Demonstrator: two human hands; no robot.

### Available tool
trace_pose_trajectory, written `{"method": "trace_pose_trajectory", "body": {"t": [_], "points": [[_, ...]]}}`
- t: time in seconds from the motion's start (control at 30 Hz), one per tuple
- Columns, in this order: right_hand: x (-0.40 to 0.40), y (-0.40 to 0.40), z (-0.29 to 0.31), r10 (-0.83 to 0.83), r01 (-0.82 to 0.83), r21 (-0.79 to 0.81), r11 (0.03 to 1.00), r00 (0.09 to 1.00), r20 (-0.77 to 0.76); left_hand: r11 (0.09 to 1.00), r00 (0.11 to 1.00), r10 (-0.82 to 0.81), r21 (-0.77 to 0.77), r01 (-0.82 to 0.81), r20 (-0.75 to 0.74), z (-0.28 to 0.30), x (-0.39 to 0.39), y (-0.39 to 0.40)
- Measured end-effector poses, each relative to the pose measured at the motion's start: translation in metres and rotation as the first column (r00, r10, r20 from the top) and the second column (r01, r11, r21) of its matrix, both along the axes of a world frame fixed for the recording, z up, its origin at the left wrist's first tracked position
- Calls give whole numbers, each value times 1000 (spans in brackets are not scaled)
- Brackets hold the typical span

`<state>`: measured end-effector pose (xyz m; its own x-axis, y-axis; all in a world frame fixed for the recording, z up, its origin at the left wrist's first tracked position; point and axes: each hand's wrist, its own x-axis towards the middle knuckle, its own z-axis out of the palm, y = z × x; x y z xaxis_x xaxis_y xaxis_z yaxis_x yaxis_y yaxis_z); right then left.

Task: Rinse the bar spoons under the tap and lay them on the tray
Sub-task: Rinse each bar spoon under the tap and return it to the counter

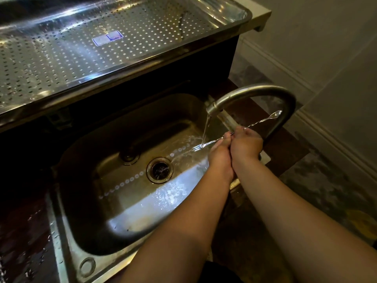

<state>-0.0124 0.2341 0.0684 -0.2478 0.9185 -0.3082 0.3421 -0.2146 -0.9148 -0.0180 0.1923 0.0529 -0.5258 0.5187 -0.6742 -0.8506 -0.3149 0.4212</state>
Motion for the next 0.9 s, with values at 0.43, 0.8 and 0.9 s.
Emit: {"method": "trace_pose_trajectory", "body": {"t": [0.43,0.8,0.9], "points": [[-2,-6,-1,64,-65,17,998,996,56,999,999,46,5,-46,23,-7,2,-4],[-26,-87,-47,253,-222,-212,952,959,130,918,984,165,-375,-131,60,-30,-11,-92],[-30,-108,-58,384,-359,-141,922,894,230,845,995,102,-530,-76,20,-30,-12,-118]]}}
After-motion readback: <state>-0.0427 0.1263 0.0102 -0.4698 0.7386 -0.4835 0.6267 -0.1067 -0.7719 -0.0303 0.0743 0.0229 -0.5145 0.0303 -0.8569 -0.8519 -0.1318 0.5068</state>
